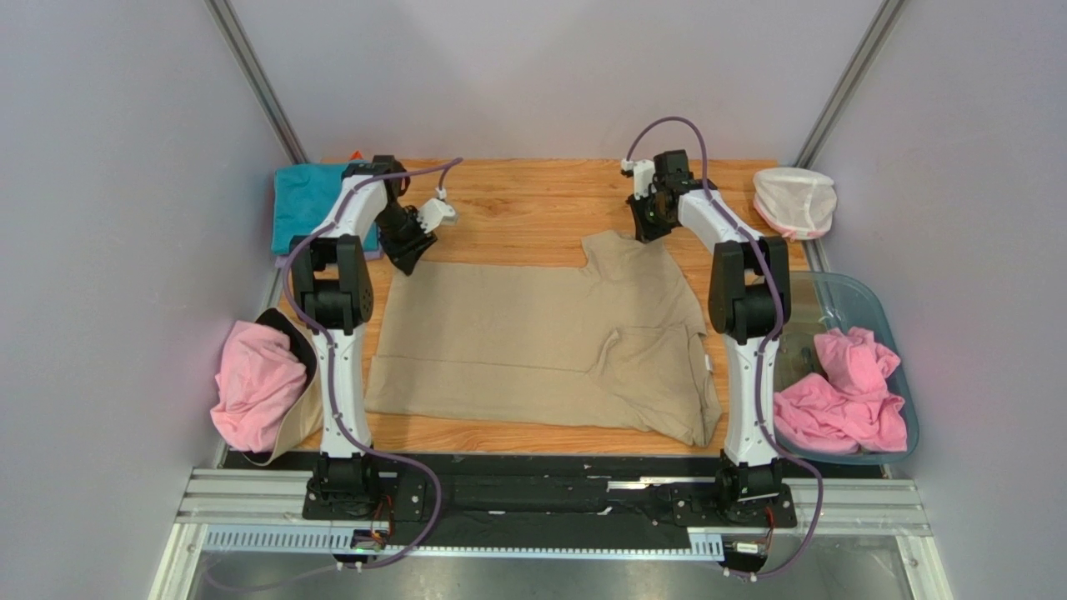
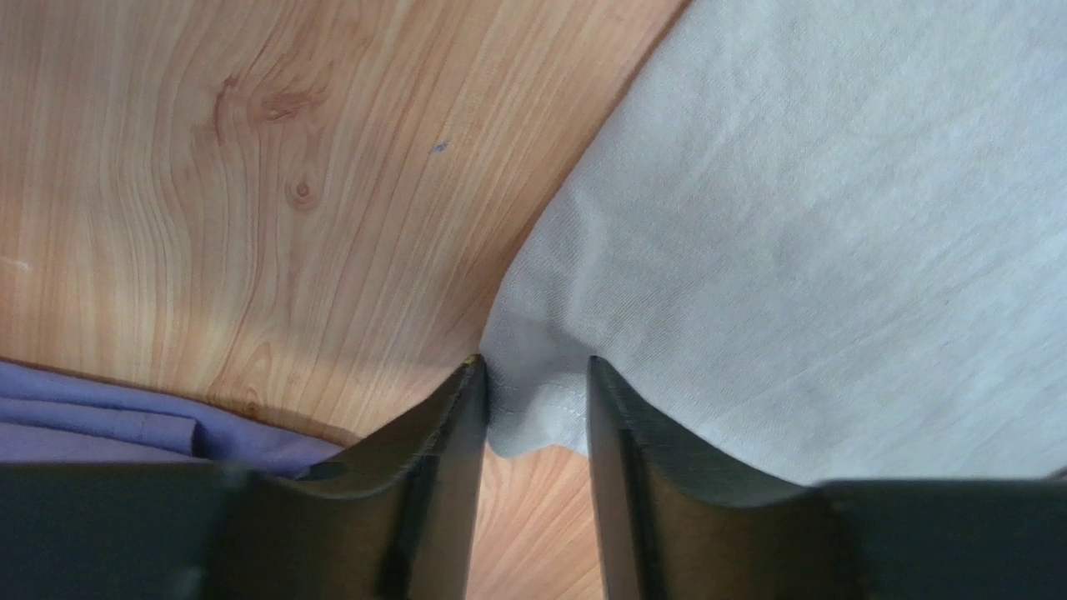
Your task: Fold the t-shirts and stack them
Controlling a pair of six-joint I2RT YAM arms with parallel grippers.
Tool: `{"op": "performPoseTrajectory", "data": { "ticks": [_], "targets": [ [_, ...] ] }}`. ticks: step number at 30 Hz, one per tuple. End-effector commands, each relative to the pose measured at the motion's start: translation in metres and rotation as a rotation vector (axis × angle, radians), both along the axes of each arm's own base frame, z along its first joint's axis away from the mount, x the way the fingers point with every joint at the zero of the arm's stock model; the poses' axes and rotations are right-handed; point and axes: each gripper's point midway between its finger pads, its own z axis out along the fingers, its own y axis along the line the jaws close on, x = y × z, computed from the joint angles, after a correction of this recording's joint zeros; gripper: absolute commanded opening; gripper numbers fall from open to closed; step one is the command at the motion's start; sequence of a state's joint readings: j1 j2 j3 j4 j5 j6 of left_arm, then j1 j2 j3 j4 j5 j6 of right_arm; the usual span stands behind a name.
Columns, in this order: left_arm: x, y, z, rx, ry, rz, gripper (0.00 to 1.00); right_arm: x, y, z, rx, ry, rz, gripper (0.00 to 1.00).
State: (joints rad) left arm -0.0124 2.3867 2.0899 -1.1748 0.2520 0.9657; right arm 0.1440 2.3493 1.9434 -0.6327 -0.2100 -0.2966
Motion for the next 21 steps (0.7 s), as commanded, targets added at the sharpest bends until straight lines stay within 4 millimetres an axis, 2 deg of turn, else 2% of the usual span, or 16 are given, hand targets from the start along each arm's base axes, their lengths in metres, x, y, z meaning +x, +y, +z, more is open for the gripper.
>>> {"op": "performPoseTrajectory", "data": {
  "ticks": [1,4,9,12,13,16,17,18,19,20,21],
  "targets": [
    [-0.006,0.005,-0.002,0.010,0.027,-0.031,0.37,-0.005,0.001,0.024,-0.015,-0.033,0.021,0.00],
    [-0.009,0.008,-0.005,0.025,0.039,-0.028,0.22,-0.007,0.000,0.024,-0.024,-0.033,0.024,0.00],
    [-0.003,0.008,0.004,0.025,0.001,-0.010,0.08,-0.010,-0.003,0.026,-0.036,-0.033,0.024,0.00],
    [0.003,0.009,0.014,0.034,-0.036,0.021,0.00,-0.013,-0.003,0.037,-0.036,-0.048,0.027,0.00],
    [0.005,0.011,0.017,0.043,-0.047,0.032,0.00,-0.013,-0.005,0.049,-0.036,-0.068,0.027,0.00],
    [0.005,0.014,0.026,0.074,-0.080,0.066,0.00,-0.020,-0.006,0.060,-0.039,-0.081,0.033,0.00],
    [-0.001,0.015,0.023,0.086,-0.068,0.068,0.00,-0.022,-0.005,0.073,-0.034,-0.101,0.037,0.00],
    [0.003,0.014,0.034,0.086,-0.113,0.076,0.00,-0.024,-0.006,0.078,-0.032,-0.107,0.038,0.00],
    [0.002,0.013,0.036,0.093,-0.125,0.080,0.00,-0.028,-0.005,0.079,-0.031,-0.101,0.041,0.00],
    [-0.004,0.014,0.040,0.106,-0.129,0.082,0.00,-0.030,-0.005,0.092,-0.023,-0.122,0.045,0.00],
    [-0.004,0.011,0.042,0.110,-0.142,0.081,0.00,-0.033,-0.004,0.096,-0.020,-0.125,0.048,0.00]
  ]
}}
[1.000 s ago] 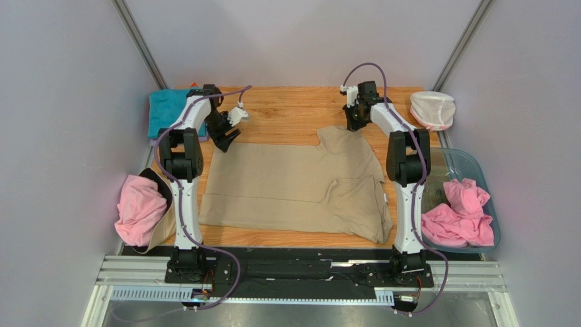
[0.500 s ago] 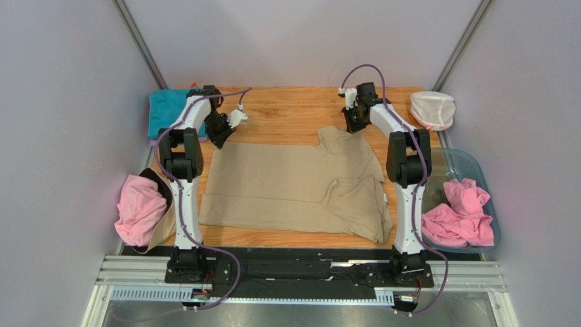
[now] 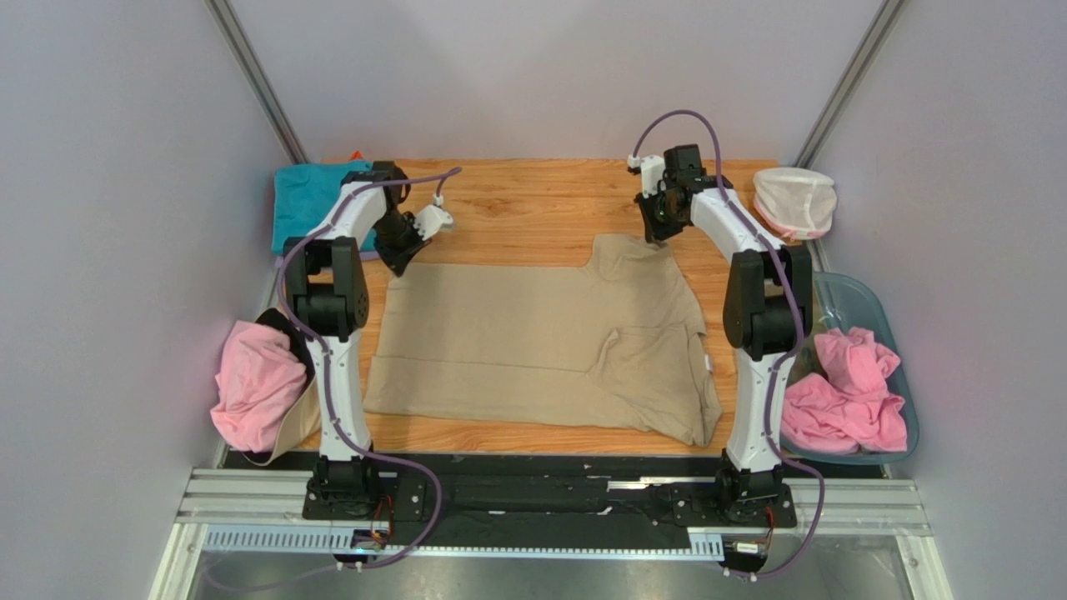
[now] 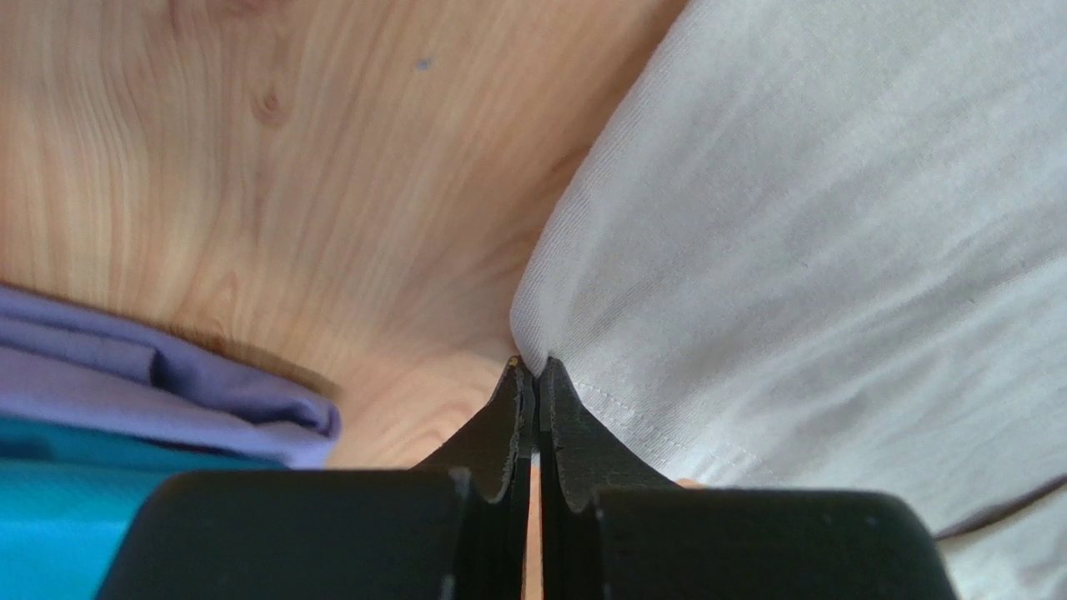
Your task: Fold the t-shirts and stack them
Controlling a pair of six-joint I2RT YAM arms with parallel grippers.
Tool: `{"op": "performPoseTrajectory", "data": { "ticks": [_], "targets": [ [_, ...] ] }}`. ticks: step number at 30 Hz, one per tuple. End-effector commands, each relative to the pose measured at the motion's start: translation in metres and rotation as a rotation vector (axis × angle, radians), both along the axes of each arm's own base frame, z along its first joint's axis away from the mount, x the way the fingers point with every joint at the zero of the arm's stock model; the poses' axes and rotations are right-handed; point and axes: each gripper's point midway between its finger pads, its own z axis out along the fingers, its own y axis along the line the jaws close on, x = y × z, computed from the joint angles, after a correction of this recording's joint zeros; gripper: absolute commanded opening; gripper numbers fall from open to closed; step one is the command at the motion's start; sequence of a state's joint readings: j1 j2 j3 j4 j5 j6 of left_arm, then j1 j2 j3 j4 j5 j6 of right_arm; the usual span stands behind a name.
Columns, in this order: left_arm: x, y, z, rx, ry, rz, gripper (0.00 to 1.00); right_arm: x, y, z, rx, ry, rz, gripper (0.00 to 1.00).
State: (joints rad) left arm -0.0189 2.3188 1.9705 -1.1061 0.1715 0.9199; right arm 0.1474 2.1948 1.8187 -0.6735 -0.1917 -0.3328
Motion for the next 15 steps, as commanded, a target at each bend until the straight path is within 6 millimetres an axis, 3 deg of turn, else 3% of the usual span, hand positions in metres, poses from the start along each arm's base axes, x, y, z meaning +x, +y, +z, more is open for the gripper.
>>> {"op": "performPoseTrajectory", "data": {
  "ticks": [1,3,5,6,15],
  "targets": [
    [0.005,0.001,0.044,0.050,-0.139,0.031,0.00,-0.008,0.003,0.065,0.020,-0.114,0.029,0.00],
    [0.000,-0.001,0.050,0.057,-0.147,0.036,0.00,-0.014,0.004,0.079,0.031,-0.136,0.032,0.00],
    [-0.003,-0.002,0.056,0.068,-0.159,0.042,0.00,-0.025,0.004,0.077,0.036,-0.120,0.040,0.00],
    [-0.005,-0.004,0.058,0.069,-0.162,0.042,0.00,-0.029,0.004,0.088,0.043,-0.139,0.043,0.00],
    [-0.020,-0.009,0.080,0.116,-0.206,0.046,0.00,-0.075,0.004,0.090,0.072,-0.107,0.066,0.00]
  ]
}}
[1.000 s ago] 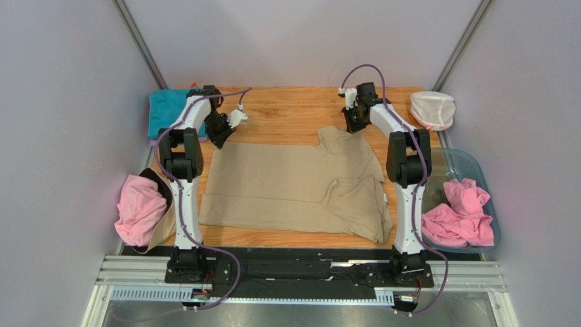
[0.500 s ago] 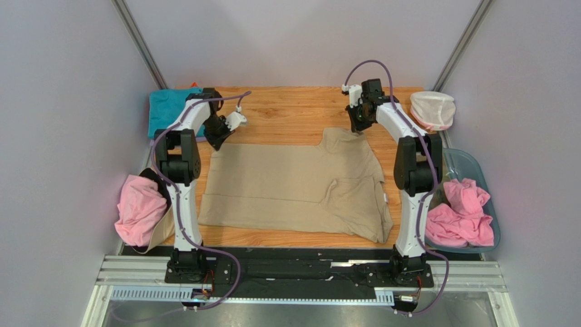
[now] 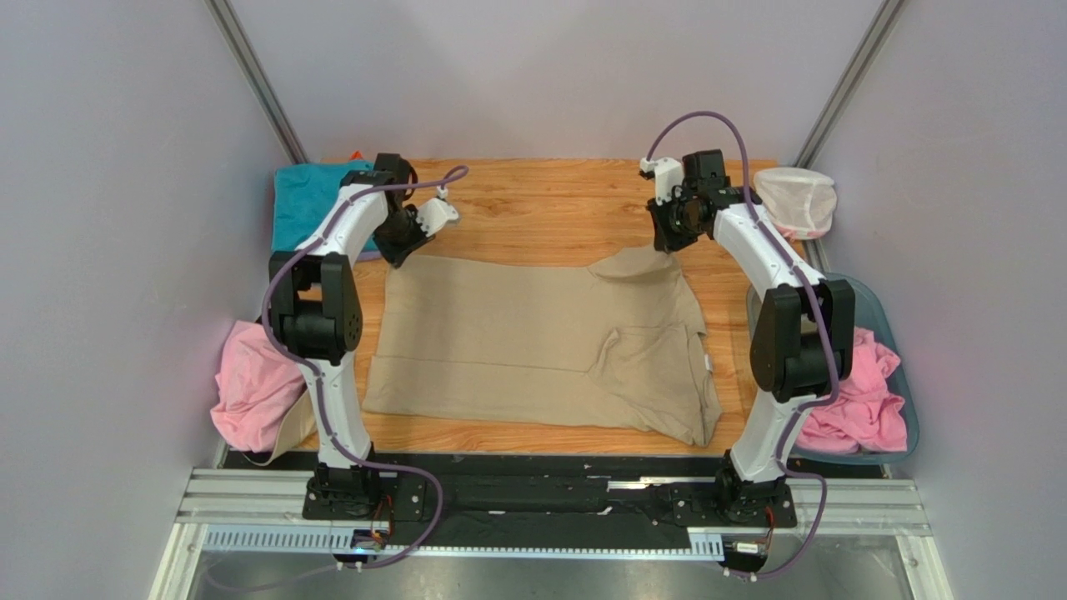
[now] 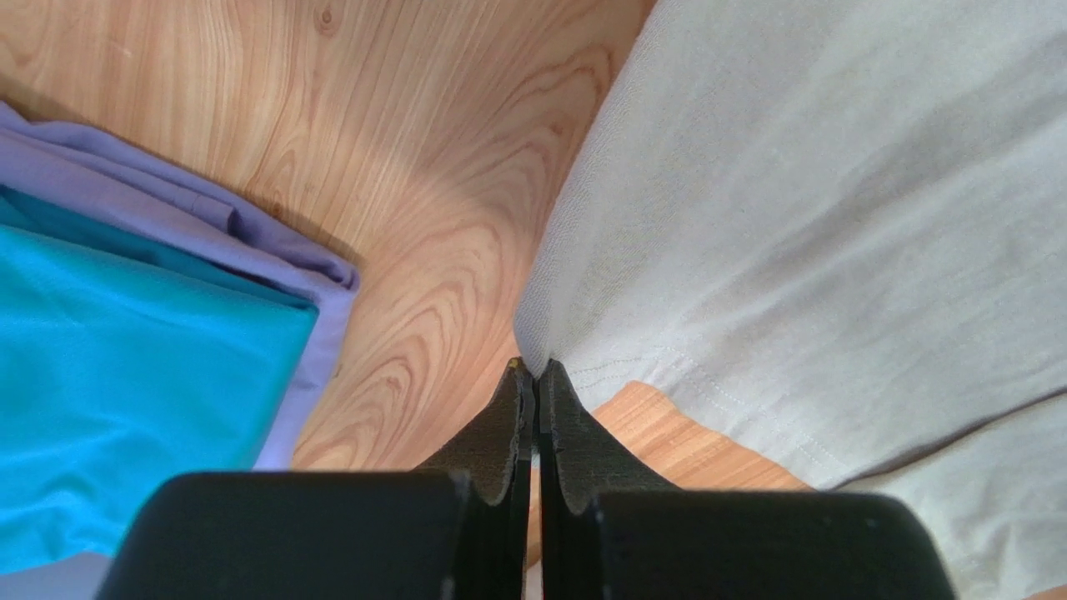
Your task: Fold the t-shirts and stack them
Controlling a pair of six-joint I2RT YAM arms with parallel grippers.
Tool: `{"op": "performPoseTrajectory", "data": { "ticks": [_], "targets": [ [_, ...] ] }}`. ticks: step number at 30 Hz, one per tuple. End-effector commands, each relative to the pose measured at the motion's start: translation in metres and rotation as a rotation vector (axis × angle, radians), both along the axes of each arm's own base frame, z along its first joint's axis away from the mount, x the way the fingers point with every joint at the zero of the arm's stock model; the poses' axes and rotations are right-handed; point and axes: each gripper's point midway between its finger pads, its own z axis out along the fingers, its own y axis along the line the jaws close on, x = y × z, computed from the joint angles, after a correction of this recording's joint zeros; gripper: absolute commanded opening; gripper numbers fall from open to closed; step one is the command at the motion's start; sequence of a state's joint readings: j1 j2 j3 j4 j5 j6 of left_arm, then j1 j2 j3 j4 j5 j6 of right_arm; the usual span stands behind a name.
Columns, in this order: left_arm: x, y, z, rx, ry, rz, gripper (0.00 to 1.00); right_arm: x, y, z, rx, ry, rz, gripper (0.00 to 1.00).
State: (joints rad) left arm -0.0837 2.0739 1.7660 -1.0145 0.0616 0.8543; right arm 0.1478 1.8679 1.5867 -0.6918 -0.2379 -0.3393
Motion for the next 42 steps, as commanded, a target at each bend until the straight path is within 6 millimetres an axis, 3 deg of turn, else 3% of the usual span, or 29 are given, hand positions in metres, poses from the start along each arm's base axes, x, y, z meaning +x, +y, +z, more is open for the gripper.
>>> {"op": "performPoseTrajectory", "data": {
  "ticks": [1,6,14,23,33,42],
  "targets": [
    [-0.003,0.002,0.030,0.026,-0.081,0.032,0.00,-0.020,0.006,0.026,0.033,-0.050,0.039,0.00],
    [-0.013,0.003,0.041,0.031,-0.106,0.048,0.00,-0.044,0.006,0.033,0.050,-0.046,0.052,0.00],
    [-0.035,-0.003,0.051,0.018,-0.132,0.058,0.00,-0.076,0.008,0.062,0.085,-0.091,0.076,0.00],
    [-0.064,-0.006,0.055,0.034,-0.150,0.060,0.00,-0.113,0.006,0.059,0.101,-0.068,0.090,0.00],
    [-0.092,0.008,0.032,0.093,-0.133,0.058,0.00,-0.160,-0.001,0.052,0.091,-0.048,0.106,0.00],
    [-0.106,0.010,0.017,0.094,-0.116,0.063,0.00,-0.186,-0.004,0.046,0.099,-0.033,0.102,0.00]
  ]
}}
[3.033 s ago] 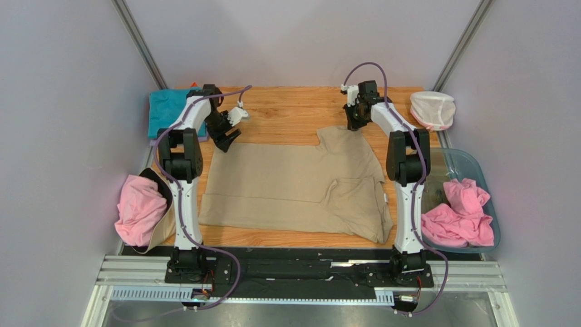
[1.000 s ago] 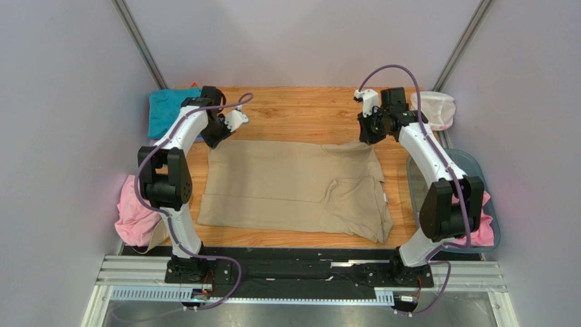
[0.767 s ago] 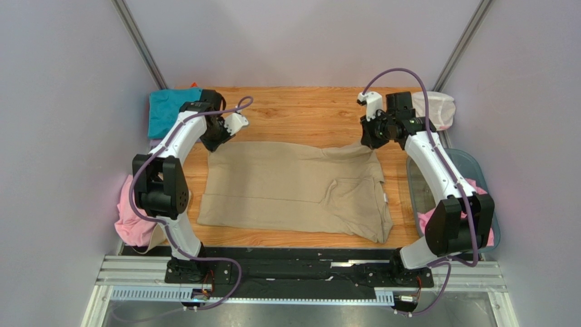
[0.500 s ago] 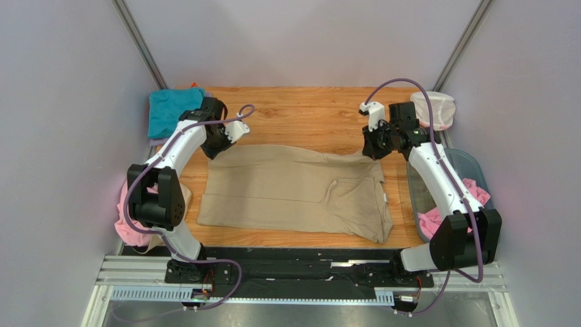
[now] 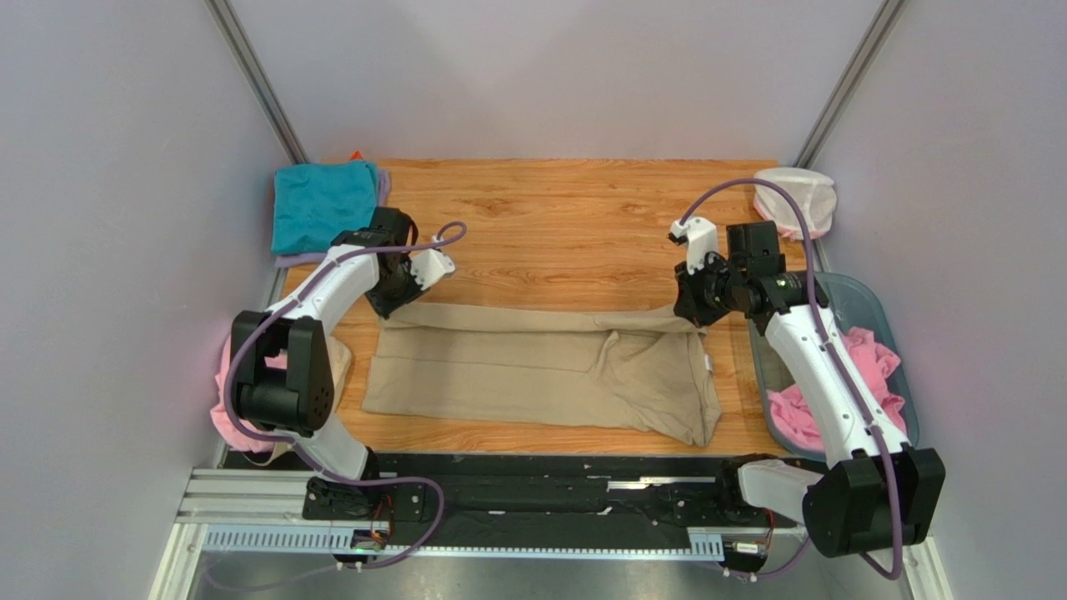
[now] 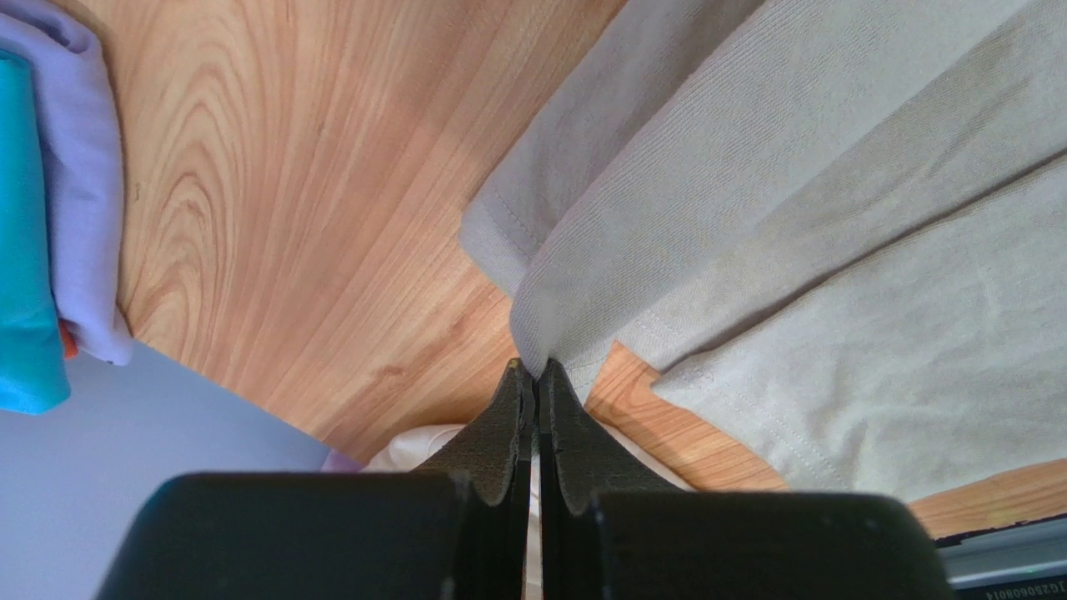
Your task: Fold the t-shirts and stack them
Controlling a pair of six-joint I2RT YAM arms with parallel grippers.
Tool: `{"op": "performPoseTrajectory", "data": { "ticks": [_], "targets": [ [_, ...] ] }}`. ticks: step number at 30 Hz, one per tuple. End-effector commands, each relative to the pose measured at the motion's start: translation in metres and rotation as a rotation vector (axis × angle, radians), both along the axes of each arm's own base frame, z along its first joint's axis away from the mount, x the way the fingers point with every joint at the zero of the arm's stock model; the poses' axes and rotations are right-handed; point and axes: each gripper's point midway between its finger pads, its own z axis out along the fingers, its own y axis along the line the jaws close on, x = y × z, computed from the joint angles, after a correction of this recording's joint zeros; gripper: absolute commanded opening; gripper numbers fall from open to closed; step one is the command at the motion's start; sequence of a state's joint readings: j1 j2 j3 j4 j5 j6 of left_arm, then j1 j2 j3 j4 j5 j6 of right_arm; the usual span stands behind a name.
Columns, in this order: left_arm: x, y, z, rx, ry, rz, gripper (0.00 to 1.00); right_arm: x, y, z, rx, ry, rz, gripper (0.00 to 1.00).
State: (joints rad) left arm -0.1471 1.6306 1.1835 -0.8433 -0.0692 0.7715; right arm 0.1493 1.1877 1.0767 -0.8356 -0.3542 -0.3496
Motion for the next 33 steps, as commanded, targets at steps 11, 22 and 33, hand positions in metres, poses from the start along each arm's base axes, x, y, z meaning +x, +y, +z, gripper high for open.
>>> {"op": "performPoseTrajectory", "data": {
  "ticks": [11,22,33],
  "targets": [
    [-0.016,0.003,0.000,-0.005,-0.052,0.009,0.00,-0.024,0.001,-0.010,0.012,0.009,0.016,0.00],
    [-0.026,0.005,-0.021,0.004,0.000,0.044,0.00,-0.033,-0.001,-0.024,0.004,0.034,0.021,0.00],
    [-0.050,0.013,-0.028,0.034,0.004,0.080,0.04,-0.043,-0.008,-0.037,-0.032,0.045,0.023,0.00]
  ]
}}
